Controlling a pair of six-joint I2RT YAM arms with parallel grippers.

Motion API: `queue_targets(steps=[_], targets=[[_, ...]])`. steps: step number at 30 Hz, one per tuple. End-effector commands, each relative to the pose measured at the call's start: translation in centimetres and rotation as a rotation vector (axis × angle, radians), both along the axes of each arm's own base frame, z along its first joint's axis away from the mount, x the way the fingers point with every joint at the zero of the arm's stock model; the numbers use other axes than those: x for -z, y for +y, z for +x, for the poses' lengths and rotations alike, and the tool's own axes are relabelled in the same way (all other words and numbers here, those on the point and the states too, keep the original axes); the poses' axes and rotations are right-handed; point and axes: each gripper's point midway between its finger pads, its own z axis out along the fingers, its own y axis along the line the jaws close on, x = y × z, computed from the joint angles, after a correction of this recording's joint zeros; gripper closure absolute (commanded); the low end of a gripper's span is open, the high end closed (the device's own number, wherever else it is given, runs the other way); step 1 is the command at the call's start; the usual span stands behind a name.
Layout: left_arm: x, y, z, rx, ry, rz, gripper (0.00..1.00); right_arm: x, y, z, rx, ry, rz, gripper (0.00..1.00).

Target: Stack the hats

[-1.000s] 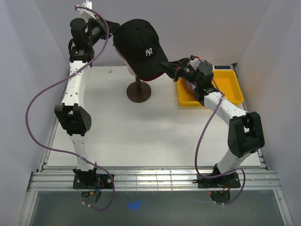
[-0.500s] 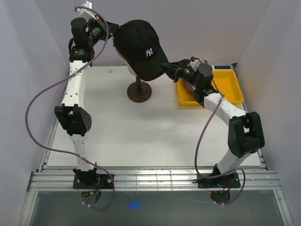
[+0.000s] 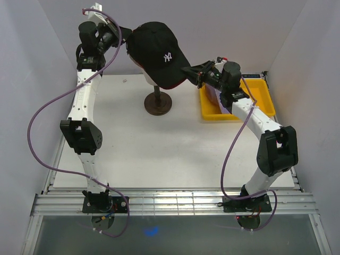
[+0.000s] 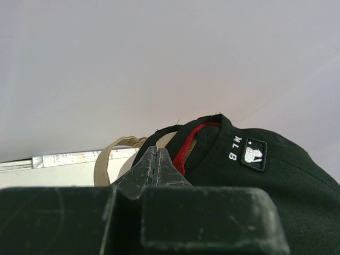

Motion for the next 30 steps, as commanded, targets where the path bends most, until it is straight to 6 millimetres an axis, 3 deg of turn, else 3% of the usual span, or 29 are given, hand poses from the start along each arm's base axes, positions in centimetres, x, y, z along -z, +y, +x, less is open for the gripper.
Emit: queue_targets(steps=[1,6,12,16,22,27,30], targets=[[13.9,-0.3,-0.6,0.043,0.410,0.104,1.00,14.0,-2.6,2.4,0.111,0.385,-0.336,0.92],[11.4,-0.6,-1.2,0.069,0.348,0.111,1.00,12.6,-2.7,3.2,0.114,0.352,-0.383,0.72],[10.0,-0.5,-1.6,0.069,0.316,0.120,1.00,12.1,-3.1,3.6,0.124,0.340,-0.387,0.60],[9.9,-0.7,-1.7,0.076,0.317,0.116,1.00,12.0,-3.4,3.9,0.132,0.342,-0.407,0.60],[10.0,-0.4,-1.5,0.067,0.320,0.117,1.00,10.1,-3.8,4.7,0.147,0.287,-0.448,0.60],[10.1,0.0,-1.6,0.058,0.325,0.116,1.00,9.2,-4.1,5.1,0.158,0.256,-0.485,0.81],[10.2,0.7,-1.4,0.046,0.331,0.113,1.00,9.4,-4.3,5.0,0.159,0.256,-0.519,0.77]])
